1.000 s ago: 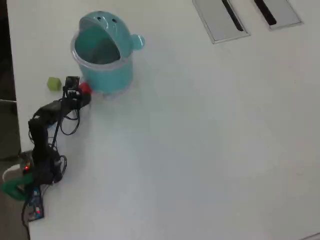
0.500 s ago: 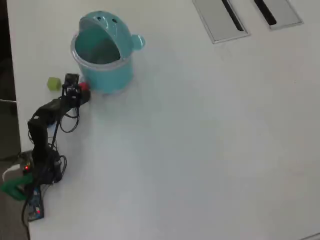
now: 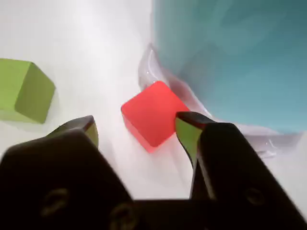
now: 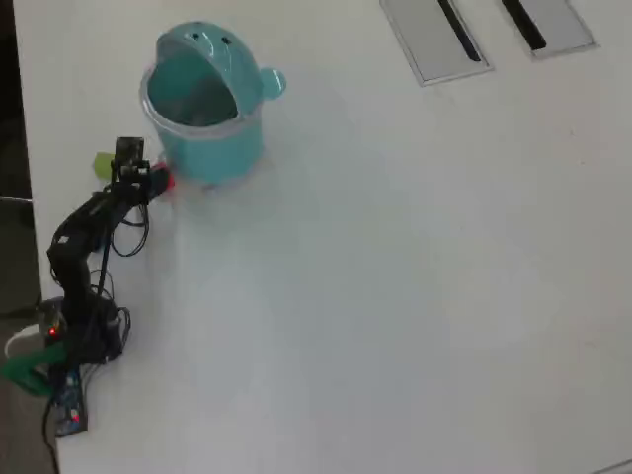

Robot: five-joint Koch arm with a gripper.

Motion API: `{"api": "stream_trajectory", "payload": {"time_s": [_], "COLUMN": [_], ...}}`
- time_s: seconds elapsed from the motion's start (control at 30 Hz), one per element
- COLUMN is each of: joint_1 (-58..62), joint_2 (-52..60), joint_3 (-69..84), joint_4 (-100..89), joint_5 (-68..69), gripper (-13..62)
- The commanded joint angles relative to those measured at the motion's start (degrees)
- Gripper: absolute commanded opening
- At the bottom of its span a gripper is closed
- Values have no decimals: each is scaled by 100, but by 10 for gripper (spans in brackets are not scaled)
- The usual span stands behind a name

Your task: Grasp RGB lego blocks and put them in the bin one by one.

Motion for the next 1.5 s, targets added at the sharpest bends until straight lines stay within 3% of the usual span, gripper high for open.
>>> {"api": "stream_trajectory", "payload": {"time_s": [0.0,0.37,1.2,1.37,1.47], "joint_1": [-18,510,123,123,123], "joint_2": [-26,-70,-896,-694,-404], "joint_3": [-343,-387,-1178,-1011,-747], "joint_4": [-352,-360,-501,-501,-334], "joint_5": [9,-70,62,519,527], "gripper": [298,297,295,195,195]}}
